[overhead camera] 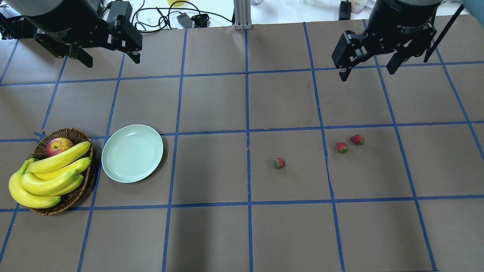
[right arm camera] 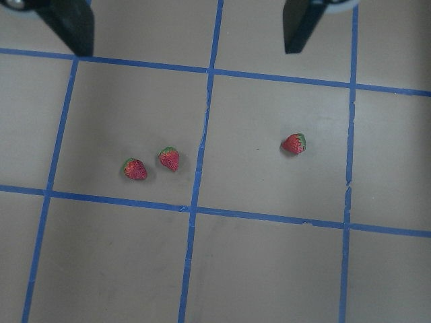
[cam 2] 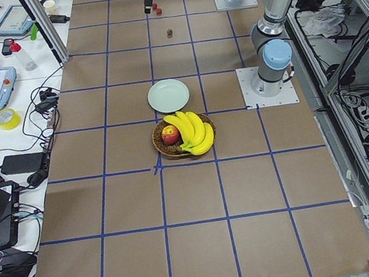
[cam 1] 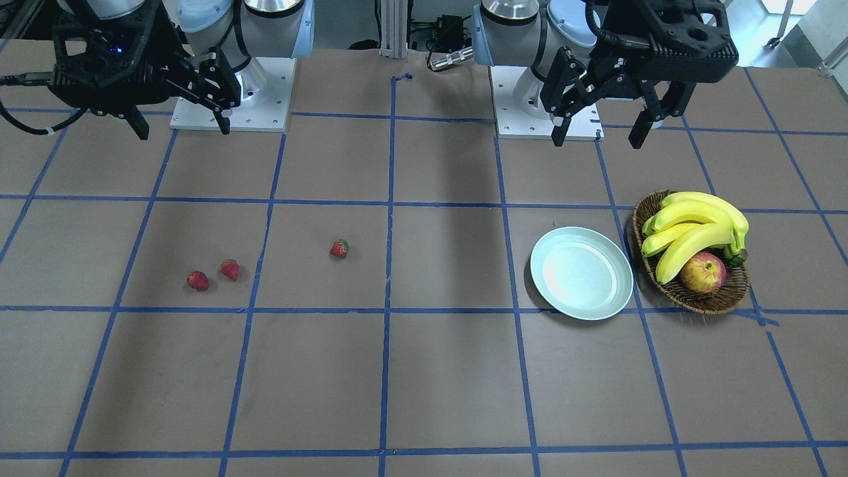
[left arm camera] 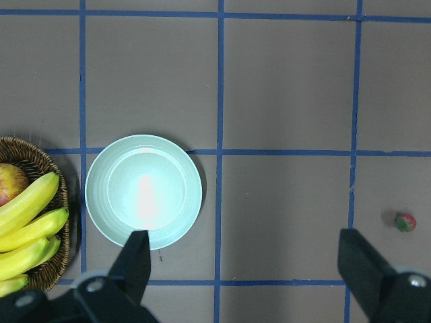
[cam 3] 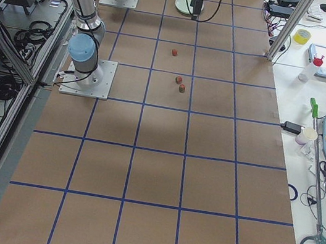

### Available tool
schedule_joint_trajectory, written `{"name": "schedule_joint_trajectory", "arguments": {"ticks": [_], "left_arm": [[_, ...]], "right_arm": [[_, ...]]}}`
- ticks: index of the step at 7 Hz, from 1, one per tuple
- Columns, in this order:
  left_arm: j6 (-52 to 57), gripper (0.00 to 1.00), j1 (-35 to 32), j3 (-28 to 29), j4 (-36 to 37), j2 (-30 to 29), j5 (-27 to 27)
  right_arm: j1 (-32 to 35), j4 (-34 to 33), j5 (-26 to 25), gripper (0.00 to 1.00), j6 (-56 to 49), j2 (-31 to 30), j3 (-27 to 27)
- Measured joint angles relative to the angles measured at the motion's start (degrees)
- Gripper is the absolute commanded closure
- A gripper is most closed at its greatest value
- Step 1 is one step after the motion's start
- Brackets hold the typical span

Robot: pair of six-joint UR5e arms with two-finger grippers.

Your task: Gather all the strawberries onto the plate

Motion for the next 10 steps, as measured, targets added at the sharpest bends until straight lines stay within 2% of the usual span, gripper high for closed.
{"name": "schedule_joint_trajectory", "arguments": {"ticks": [10], "left_arm": [[0.1, 0.0, 0.1, -1.5, 1.9, 0.3, 0.1]], "right_arm": [[0.1, -0.2, 0.1, 0.0, 0.1, 0.5, 0.7]]}}
